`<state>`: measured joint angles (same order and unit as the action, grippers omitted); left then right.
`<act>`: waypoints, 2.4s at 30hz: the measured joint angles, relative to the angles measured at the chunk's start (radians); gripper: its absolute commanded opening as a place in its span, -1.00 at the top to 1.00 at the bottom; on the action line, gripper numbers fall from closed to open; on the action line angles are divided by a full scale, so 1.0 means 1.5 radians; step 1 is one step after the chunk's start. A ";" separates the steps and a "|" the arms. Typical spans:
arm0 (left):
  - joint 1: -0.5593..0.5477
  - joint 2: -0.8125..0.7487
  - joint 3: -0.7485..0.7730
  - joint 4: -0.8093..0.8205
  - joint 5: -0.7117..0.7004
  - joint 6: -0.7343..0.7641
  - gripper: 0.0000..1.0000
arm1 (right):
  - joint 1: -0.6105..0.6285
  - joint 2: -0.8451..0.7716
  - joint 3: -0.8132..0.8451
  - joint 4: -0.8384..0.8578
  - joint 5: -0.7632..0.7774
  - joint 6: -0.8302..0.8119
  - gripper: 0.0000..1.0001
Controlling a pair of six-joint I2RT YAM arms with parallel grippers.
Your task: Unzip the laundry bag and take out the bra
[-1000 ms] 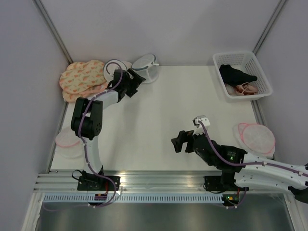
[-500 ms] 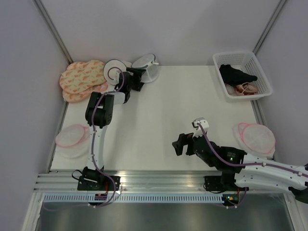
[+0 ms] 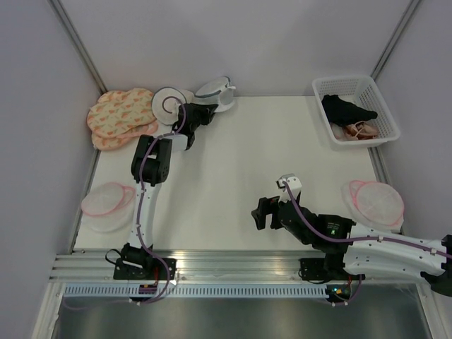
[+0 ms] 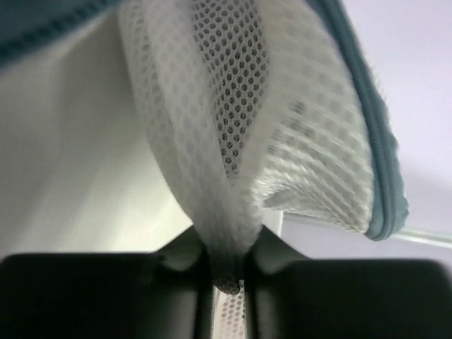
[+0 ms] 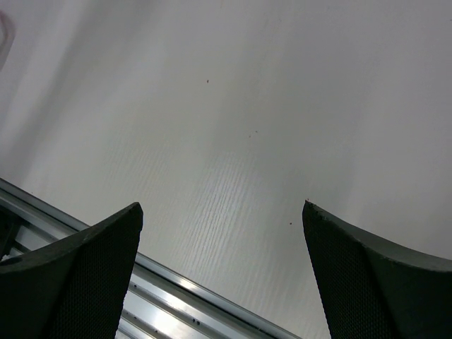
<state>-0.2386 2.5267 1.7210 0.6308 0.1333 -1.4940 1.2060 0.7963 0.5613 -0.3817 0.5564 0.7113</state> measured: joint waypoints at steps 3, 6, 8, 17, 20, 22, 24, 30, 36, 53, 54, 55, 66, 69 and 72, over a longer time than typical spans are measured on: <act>0.000 -0.005 -0.033 0.018 0.025 0.003 0.95 | 0.000 0.000 0.000 0.001 0.000 0.000 -0.96; 0.000 -0.034 -0.123 0.041 0.040 0.005 0.95 | 0.000 -0.001 0.000 0.001 0.002 0.001 -0.96; 0.000 -0.082 -0.234 0.052 0.055 0.012 0.95 | 0.000 -0.005 0.000 0.001 0.008 0.002 -0.96; -0.013 -0.298 -0.665 0.189 0.165 0.072 0.95 | -0.008 -0.051 0.000 0.048 0.048 0.003 -0.96; -0.024 -0.330 -0.771 0.269 0.211 0.095 0.95 | -0.032 -0.023 0.000 0.096 0.028 -0.007 -0.96; -0.039 -0.352 -0.833 0.309 0.227 0.108 0.95 | -0.061 0.009 -0.001 0.138 -0.010 -0.013 -0.96; -0.062 -0.378 -0.884 0.328 0.233 0.121 0.95 | -0.100 0.045 -0.011 0.194 -0.063 -0.016 -0.96; -0.148 -0.480 -0.977 0.324 0.232 0.152 0.95 | -0.170 0.139 -0.038 0.321 -0.187 -0.014 -0.96; -0.203 -0.635 -0.993 0.239 0.188 0.197 0.95 | -0.174 0.214 -0.030 0.385 -0.236 0.014 -0.84; -0.221 -0.672 -1.044 0.165 0.137 0.273 0.95 | -0.228 0.274 -0.090 0.487 -0.164 0.168 -0.70; -0.221 -0.665 -1.048 0.176 0.139 0.273 0.95 | -0.233 0.279 -0.091 0.500 -0.168 0.175 -0.68; -0.222 -0.660 -1.048 0.183 0.139 0.273 0.95 | -0.240 0.290 -0.093 0.522 -0.178 0.184 -0.63; -0.235 -0.634 -1.048 0.252 0.146 0.273 0.90 | -0.277 0.376 -0.163 0.737 -0.287 0.272 0.94; -0.235 -0.634 -1.048 0.249 0.150 0.276 -0.15 | -0.282 0.373 -0.165 0.758 -0.298 0.288 0.99; -0.235 -0.636 -1.048 0.247 0.153 0.265 -0.86 | -0.296 0.370 -0.165 0.763 -0.299 0.294 0.99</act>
<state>-0.5907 1.5730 0.1497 1.0019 0.3626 -1.0969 0.7624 1.3518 0.3138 0.7631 0.1081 1.1522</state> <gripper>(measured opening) 0.697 0.030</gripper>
